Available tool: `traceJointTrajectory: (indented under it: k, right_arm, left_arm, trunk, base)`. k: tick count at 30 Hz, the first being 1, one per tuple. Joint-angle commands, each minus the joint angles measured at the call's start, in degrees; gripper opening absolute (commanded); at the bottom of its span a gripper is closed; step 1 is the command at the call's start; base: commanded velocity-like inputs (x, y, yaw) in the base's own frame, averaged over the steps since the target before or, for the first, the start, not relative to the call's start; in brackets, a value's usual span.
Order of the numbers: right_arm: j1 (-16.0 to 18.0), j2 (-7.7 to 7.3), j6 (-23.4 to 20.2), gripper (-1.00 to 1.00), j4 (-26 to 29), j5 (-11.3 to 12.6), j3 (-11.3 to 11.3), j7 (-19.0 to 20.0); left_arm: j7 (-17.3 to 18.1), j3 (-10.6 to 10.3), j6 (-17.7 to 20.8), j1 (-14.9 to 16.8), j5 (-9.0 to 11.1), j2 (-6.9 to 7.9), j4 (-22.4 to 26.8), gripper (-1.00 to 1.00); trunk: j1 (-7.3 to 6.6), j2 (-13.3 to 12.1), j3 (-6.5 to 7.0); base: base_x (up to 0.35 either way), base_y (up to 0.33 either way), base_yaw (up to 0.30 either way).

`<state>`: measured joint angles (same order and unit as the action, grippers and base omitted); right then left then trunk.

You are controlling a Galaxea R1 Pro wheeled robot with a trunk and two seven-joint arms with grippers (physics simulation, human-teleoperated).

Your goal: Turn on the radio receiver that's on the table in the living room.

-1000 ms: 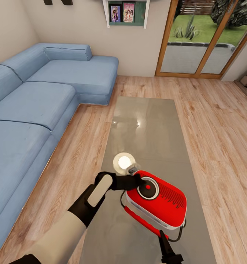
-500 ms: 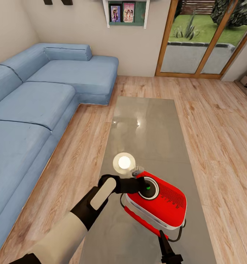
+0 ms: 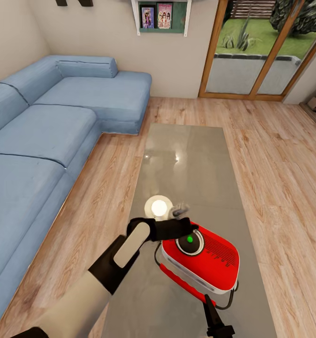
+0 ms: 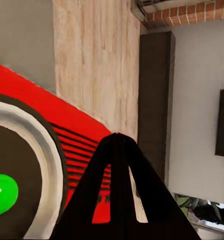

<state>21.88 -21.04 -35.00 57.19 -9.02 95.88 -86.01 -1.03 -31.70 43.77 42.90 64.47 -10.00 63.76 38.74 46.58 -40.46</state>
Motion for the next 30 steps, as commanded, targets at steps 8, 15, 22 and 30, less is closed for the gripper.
traceJointTrajectory:
  k: [8,15,22,30]
  right_arm:
    - [0.0,-0.20,0.1,-1.00,0.0,0.2,-0.1,0.1]
    - [0.0,-0.30,0.9,-1.00,-0.1,0.5,-1.5,0.6]
    - [0.1,-0.59,4.3,-1.00,1.1,0.3,-17.5,11.1]
    - [0.1,-1.76,4.2,-1.00,17.2,-3.7,-47.9,40.9]
  left_arm:
    - [-0.7,-0.1,0.2,0.0,0.9,0.00,8.0,-1.00]
    - [-0.1,-0.1,3.5,0.0,0.3,0.00,12.8,-1.00]
    - [3.5,0.2,3.5,0.0,0.0,1.25,13.7,-1.00]
    - [5.6,0.5,3.2,0.0,-0.2,5.28,13.1,-1.00]
  trunk:
    - [0.00,0.0,0.00]
    - [0.00,0.0,0.00]
    - [0.00,0.0,0.00]
    - [0.00,0.0,0.00]
  base:
    - [0.000,0.000,0.000]
    - [0.000,0.000,0.000]
    - [0.000,0.000,0.000]
    - [0.000,0.000,0.000]
